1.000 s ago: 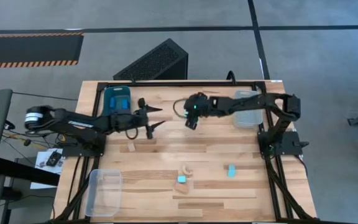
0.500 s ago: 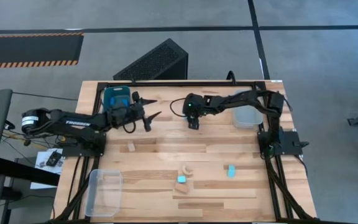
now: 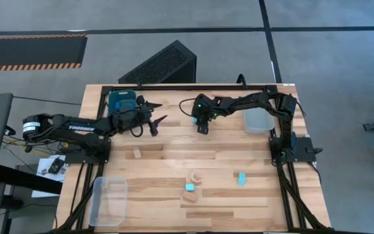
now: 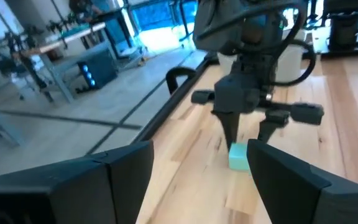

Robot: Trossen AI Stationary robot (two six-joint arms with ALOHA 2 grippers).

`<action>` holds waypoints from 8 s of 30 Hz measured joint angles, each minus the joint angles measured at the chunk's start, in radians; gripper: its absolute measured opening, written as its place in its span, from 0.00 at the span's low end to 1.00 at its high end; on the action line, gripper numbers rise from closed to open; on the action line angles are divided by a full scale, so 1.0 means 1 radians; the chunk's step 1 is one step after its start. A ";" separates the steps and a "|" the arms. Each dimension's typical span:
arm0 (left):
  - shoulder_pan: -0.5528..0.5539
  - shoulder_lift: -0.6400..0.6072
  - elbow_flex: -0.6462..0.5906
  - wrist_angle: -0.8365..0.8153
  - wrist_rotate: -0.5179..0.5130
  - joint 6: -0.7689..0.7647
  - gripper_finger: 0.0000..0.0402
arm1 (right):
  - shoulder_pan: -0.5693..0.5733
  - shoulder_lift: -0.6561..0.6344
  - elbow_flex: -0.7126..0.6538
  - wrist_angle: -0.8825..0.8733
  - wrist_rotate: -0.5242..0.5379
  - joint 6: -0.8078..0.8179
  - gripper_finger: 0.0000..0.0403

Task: Sort & place blocks by color
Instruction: Put the top light blue block into the transparent bin

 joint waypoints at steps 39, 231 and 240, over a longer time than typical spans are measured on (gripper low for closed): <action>-0.184 -0.698 0.001 -0.437 -0.196 -0.099 0.62 | 0.269 0.306 0.652 0.326 0.323 0.414 0.58; -0.427 -0.170 0.035 -0.346 -0.148 -0.147 0.62 | 0.375 0.116 0.034 0.300 0.018 0.178 0.54; -0.426 -0.161 0.034 -0.338 -0.104 -0.196 0.62 | 0.411 0.120 0.031 0.372 0.150 0.272 0.31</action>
